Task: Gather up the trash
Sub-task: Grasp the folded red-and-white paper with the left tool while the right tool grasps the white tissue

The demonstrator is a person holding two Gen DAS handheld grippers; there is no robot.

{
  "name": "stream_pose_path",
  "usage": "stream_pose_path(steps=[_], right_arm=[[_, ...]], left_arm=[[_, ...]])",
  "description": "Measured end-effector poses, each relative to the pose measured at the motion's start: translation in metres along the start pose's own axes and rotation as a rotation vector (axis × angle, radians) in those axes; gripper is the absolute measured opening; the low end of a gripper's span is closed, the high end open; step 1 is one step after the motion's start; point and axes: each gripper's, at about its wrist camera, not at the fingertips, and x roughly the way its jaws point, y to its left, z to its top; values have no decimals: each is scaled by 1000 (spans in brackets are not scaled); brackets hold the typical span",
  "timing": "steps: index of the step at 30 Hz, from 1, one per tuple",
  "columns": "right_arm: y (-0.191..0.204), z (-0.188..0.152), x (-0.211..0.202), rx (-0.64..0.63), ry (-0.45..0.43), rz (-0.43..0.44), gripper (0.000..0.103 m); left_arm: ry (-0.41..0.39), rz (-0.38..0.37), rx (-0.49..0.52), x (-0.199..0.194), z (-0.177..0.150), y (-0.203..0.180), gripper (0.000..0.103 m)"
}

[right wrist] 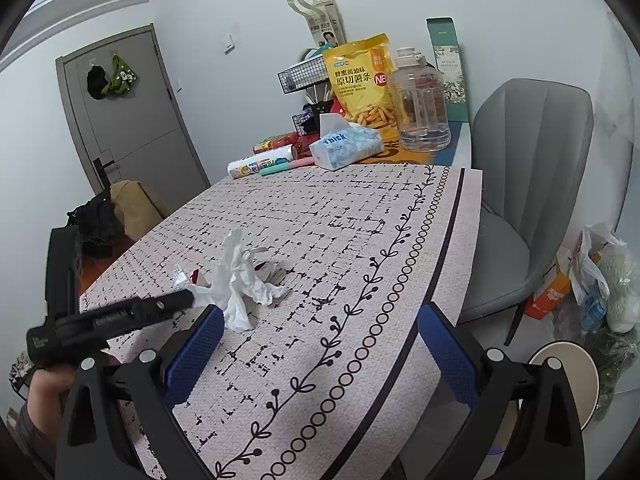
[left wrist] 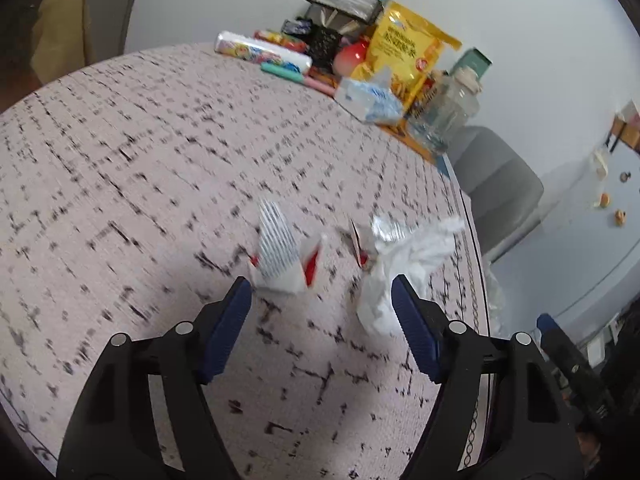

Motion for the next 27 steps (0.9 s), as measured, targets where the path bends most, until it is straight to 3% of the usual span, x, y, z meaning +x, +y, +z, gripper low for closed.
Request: stream_pose_path(steps=[4,10,14,15,20,27], right_arm=[[0,2,6,2,2,6,95],[4,4,12,12,13,14,95],[8,6,16,13,28,20,95],[10,6,17,10,32,22,95],[31,10,30,-26,70,42,95],[68,11,68,-85,170,46,95]], left_arm=[[10,35,-34,11,10,10,63],[18,92,24,31,14,4,62],[20,96,4,34,17,7,37],[19,86,-1,33,17,9,26],[0,75,-23,21,14,15,16],[-50,55,-71,-11,11,36,15]])
